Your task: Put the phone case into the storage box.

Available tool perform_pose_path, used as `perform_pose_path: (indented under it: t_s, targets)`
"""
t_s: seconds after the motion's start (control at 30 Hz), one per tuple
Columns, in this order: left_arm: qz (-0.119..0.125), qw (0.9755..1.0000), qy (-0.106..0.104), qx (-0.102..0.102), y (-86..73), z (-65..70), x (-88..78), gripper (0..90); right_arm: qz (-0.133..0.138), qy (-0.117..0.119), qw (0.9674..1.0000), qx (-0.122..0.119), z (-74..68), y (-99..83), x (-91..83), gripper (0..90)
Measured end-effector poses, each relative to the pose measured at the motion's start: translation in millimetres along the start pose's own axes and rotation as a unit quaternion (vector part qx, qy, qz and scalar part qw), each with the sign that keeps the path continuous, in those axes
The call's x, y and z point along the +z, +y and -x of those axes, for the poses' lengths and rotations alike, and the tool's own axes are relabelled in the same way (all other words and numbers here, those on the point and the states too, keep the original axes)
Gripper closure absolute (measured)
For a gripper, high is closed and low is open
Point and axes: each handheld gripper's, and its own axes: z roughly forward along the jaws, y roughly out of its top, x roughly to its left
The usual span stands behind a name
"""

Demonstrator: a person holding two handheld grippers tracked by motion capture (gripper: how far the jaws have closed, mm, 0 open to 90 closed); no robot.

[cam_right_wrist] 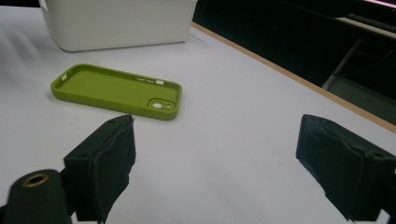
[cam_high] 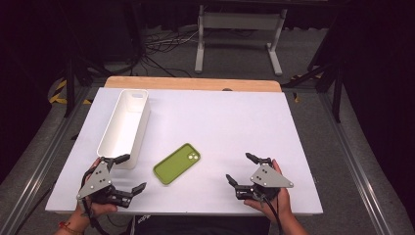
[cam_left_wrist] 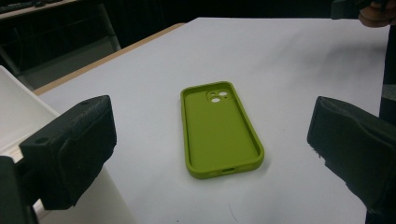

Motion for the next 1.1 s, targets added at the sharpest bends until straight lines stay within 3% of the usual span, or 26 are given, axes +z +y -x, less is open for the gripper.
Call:
perform_pose_path:
  t_s: [0.3, 0.4, 0.5, 0.6, 0.67, 0.7, 0.77, 0.87, 0.97, 1.03, 1.1]
  targets:
    - [-0.01, 0.9999, -0.002, -0.009, -2.7, -4.4, -5.1, 2.7, -0.019, -0.004, 0.9997, 0.012, 7.6, 2.7, 5.4, 11.4]
    - [-0.009, 0.9999, 0.003, -0.008, -3.7, -5.1, -7.9, 3.0, -0.023, 0.0, 0.9995, 0.023, 13.6, 9.1, 8.1, 11.6]
    - [-0.009, 0.9999, 0.004, -0.009, -4.0, -5.8, -9.7, 3.1, -0.026, 0.018, 0.9988, 0.038, 18.8, 19.0, 11.0, 15.3]
    - [-0.011, 0.9999, 0.006, -0.011, -4.4, -5.7, -10.5, 3.0, -0.05, 0.032, 0.9972, 0.046, 23.4, 30.0, 17.4, 16.9]
    - [-0.012, 0.9999, 0.007, -0.009, -4.1, -5.4, -10.8, 2.9, -0.079, 0.036, 0.9955, 0.037, 24.5, 36.5, 24.4, 17.7]
    - [-0.007, 0.9999, 0.01, -0.01, -4.3, -4.6, -10.1, 2.9, -0.103, 0.034, 0.9935, 0.033, 24.4, 41.7, 30.6, 17.8]
    - [-0.011, 0.9999, 0.009, -0.007, -3.9, -4.6, -9.5, 3.0, -0.121, 0.053, 0.9905, 0.037, 24.2, 49.1, 40.3, 17.8]
    - [-0.015, 0.9998, 0.006, -0.009, -4.3, -5.0, -8.4, 3.0, -0.164, 0.06, 0.9841, 0.035, 22.5, 60.6, 56.9, 17.8]
    - [-0.018, 0.9998, 0.004, -0.009, -4.4, -4.6, -8.0, 3.0, -0.197, 0.084, 0.9757, 0.047, 22.2, 71.4, 74.0, 17.8]
    - [-0.018, 0.9998, 0.005, -0.007, -4.6, -4.1, -7.9, 3.0, -0.207, 0.09, 0.9727, 0.052, 22.3, 78.0, 83.9, 18.0]
    - [-0.023, 0.9997, 0.004, -0.005, -4.5, -4.1, -8.4, 3.1, -0.232, 0.103, 0.9649, 0.066, 23.4, 83.6, 96.0, 18.8]
